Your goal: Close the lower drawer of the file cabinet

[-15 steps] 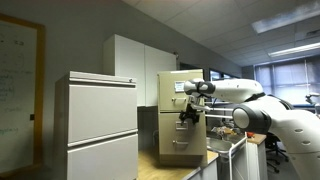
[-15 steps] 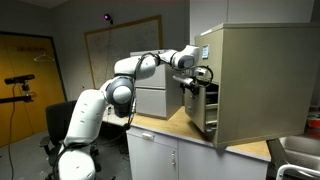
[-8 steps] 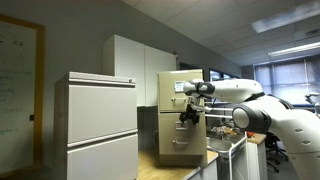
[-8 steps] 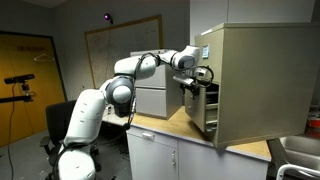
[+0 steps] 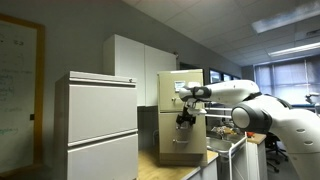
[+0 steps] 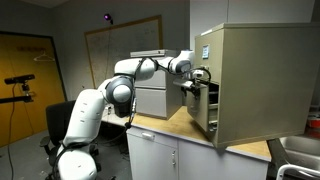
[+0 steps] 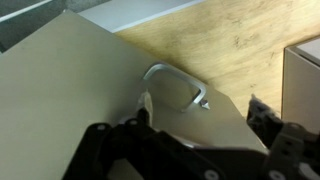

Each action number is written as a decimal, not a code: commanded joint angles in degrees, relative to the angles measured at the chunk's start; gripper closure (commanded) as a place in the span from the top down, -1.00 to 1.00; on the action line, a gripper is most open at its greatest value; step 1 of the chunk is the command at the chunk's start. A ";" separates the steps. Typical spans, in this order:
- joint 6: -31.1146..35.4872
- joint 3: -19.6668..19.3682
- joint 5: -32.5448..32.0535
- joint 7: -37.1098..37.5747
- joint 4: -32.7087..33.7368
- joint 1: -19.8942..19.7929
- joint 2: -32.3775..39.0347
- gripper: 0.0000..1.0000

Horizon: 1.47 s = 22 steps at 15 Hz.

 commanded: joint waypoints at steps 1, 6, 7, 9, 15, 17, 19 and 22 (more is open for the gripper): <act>5.97 0.72 -2.18 -1.82 12.52 -2.17 10.01 1.00; 8.32 0.65 -5.08 -0.96 21.30 -4.04 16.67 1.00; 9.07 0.68 -5.05 -0.20 23.04 -4.50 17.88 1.00; 9.93 0.83 -4.69 1.50 26.33 -5.39 20.13 1.00; 7.87 0.85 -5.77 9.10 32.48 -5.64 23.77 1.00; 7.29 0.64 -6.67 11.81 33.78 -5.40 24.48 1.00; 6.85 0.41 -7.60 14.19 35.11 -5.27 25.34 1.00; 5.82 0.13 -8.83 17.34 37.44 -5.17 26.71 1.00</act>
